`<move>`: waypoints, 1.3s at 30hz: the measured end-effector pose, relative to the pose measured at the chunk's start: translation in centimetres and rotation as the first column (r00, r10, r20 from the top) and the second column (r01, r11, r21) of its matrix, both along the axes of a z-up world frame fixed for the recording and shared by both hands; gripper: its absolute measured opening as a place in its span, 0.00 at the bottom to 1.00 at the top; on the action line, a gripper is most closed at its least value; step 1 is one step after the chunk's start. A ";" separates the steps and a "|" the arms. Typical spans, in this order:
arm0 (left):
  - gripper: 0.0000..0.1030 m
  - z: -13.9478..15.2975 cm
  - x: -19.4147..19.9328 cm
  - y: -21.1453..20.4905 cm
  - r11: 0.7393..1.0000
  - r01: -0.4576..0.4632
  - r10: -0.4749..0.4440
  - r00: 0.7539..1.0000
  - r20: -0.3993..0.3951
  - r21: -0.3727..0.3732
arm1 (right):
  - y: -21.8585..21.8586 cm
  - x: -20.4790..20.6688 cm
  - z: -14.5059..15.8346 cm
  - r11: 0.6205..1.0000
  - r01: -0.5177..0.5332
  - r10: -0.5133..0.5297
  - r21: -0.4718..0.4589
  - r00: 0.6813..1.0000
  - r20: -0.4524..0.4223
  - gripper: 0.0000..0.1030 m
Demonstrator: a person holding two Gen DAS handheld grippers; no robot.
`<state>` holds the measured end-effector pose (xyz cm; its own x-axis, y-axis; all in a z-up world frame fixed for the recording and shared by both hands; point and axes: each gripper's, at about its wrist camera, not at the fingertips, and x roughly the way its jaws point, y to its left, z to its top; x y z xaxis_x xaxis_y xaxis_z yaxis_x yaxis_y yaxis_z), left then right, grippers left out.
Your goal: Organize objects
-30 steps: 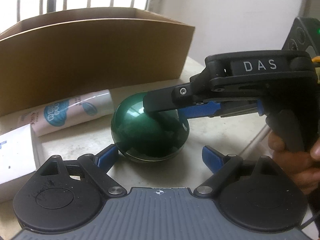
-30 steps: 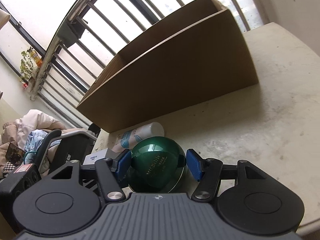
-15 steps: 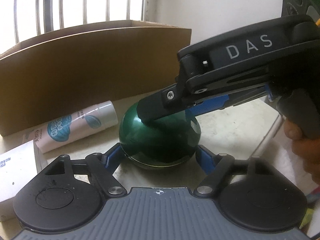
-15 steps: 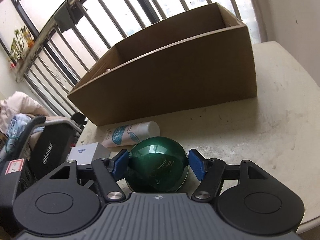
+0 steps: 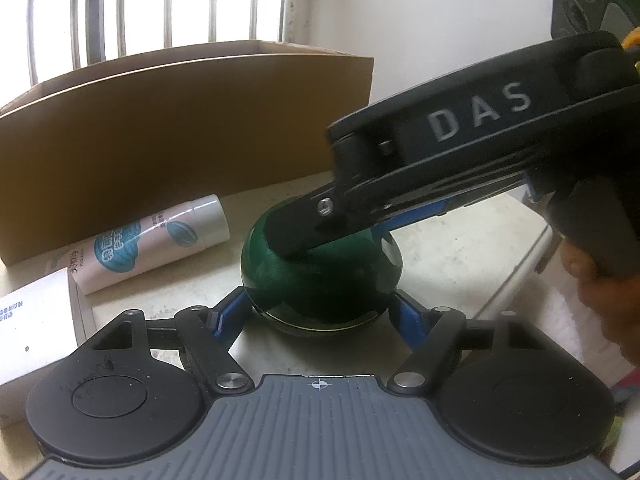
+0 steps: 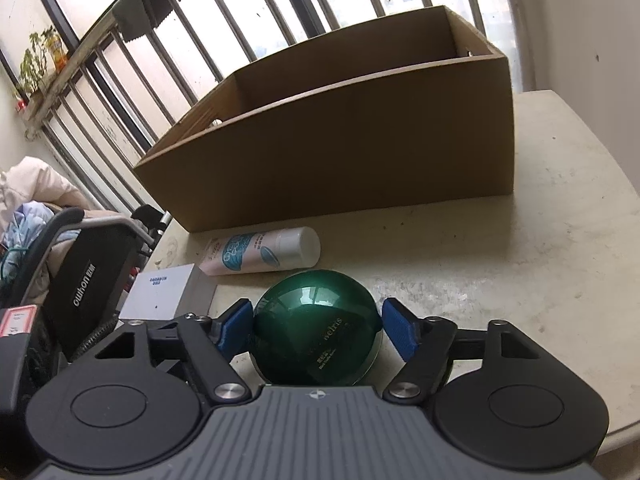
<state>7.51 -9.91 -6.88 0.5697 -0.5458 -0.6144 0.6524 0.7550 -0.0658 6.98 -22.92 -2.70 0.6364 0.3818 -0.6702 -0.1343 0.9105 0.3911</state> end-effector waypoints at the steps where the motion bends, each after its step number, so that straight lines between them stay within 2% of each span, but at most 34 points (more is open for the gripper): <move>1: 0.73 0.0 0.1 0.0 1.000 0.001 -0.001 1.000 0.000 0.001 | 0.2 0.0 0.0 1.000 -0.001 0.001 -0.008 1.000 0.004 0.74; 6: 0.73 0.0 0.9 0.2 1.000 0.003 -0.003 1.000 0.002 0.006 | 0.5 0.1 -0.1 1.000 -0.012 0.013 -0.023 1.000 0.012 0.75; 21: 0.78 -0.7 3.4 -1.2 1.000 0.008 -0.008 0.999 0.035 0.026 | -0.4 0.3 -0.6 0.999 0.004 -0.003 0.047 1.000 -0.006 0.75; 23: 0.81 -0.8 3.7 -1.0 1.000 0.009 -0.009 0.999 0.032 0.022 | -0.5 0.3 -0.6 0.999 0.006 -0.006 0.053 1.000 -0.009 0.75; 24: 0.88 -0.8 3.8 -1.1 1.000 0.011 -0.011 1.000 0.027 0.021 | -0.5 0.3 -0.6 0.998 0.007 -0.007 0.055 1.000 -0.010 0.75; 25: 1.00 -0.9 4.1 -1.1 1.000 0.013 -0.013 1.000 0.013 0.019 | -0.5 0.3 -0.6 0.998 0.008 -0.007 0.058 1.000 -0.012 0.75; 28: 1.00 -0.9 4.8 -1.0 1.000 0.007 -0.007 1.000 -0.008 0.002 | -0.7 0.3 -0.7 0.998 0.010 -0.009 0.068 1.000 -0.017 0.75; 35: 1.00 -1.2 5.9 -1.4 0.999 0.004 -0.004 1.000 0.004 0.034 | -0.9 0.3 -0.8 0.997 0.008 -0.007 0.082 1.000 -0.019 0.75; 36: 1.00 -1.4 4.1 -1.4 0.999 0.003 -0.003 1.000 0.007 0.040 | -0.9 0.3 -0.8 0.996 0.009 -0.007 0.084 1.000 -0.020 0.75; 39: 1.00 -1.5 3.5 -1.4 0.999 0.012 -0.013 1.000 0.021 0.052 | -1.0 0.3 -0.9 0.996 0.007 -0.005 0.089 1.000 -0.018 0.75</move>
